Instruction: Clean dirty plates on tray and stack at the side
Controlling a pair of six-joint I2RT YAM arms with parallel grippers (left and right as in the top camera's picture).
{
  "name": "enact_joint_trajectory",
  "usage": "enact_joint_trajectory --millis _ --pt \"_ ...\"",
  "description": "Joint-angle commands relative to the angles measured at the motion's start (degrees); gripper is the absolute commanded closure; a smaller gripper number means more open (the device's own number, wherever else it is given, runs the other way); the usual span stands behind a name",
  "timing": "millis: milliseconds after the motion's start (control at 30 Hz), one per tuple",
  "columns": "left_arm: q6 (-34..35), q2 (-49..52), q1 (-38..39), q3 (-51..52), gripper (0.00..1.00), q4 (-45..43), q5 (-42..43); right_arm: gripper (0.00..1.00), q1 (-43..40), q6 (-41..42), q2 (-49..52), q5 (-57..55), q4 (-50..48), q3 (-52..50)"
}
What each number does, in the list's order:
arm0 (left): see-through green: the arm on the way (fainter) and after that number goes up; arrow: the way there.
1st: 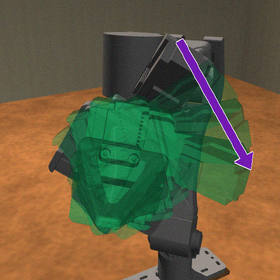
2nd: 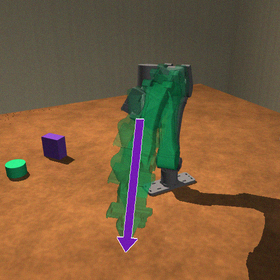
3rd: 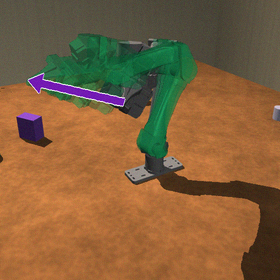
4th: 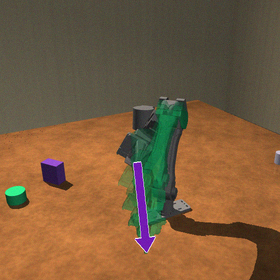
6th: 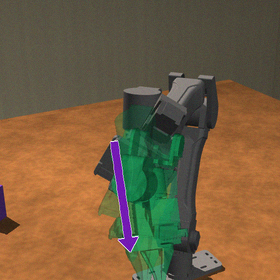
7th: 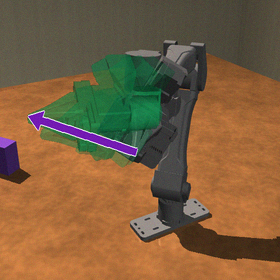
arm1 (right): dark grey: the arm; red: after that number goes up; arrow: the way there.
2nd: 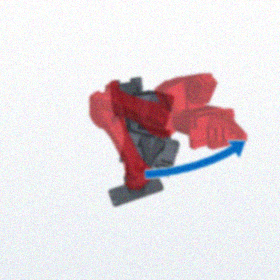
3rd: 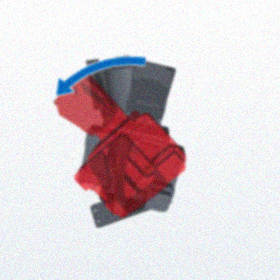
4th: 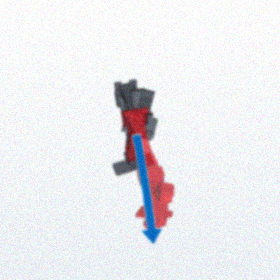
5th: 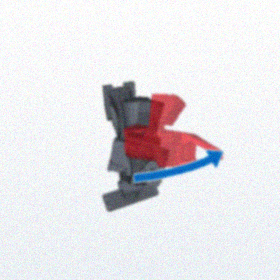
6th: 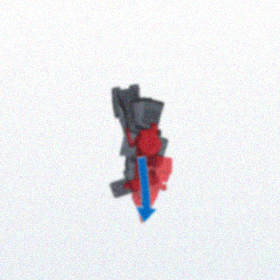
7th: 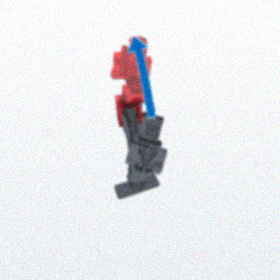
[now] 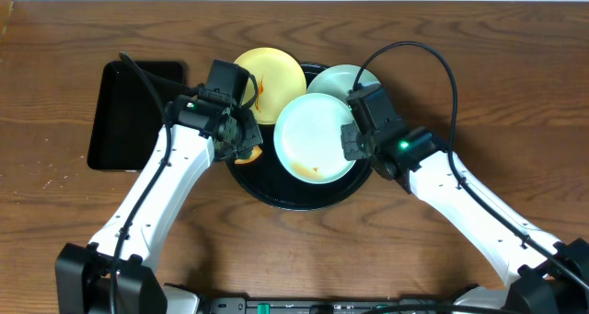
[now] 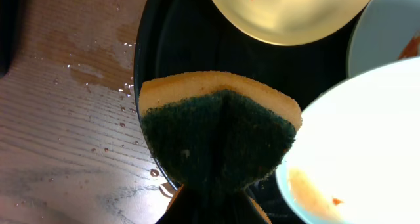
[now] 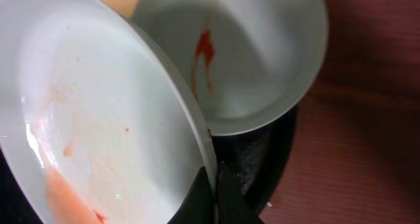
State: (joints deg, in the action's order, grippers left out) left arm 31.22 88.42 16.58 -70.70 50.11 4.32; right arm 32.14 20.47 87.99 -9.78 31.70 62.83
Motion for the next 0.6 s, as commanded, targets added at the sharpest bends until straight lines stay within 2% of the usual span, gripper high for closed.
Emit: enact_joint_trajectory --millis 0,133,400,567 --pt "-0.46 0.42 -0.24 0.24 0.93 0.00 0.31 0.99 1.25 1.11 -1.05 -4.33 -0.68 0.15" --pt "2.14 0.44 0.94 0.31 0.92 -0.04 3.02 0.99 2.84 5.29 -0.96 -5.25 -1.16 0.15" --pt "9.38 2.25 6.47 0.37 0.92 -3.32 0.59 0.99 3.58 10.40 -0.92 -5.25 0.04 0.15" --pt "15.47 3.63 6.67 0.37 0.93 -3.43 0.00 0.99 3.69 10.38 -0.72 -6.73 0.52 0.13"
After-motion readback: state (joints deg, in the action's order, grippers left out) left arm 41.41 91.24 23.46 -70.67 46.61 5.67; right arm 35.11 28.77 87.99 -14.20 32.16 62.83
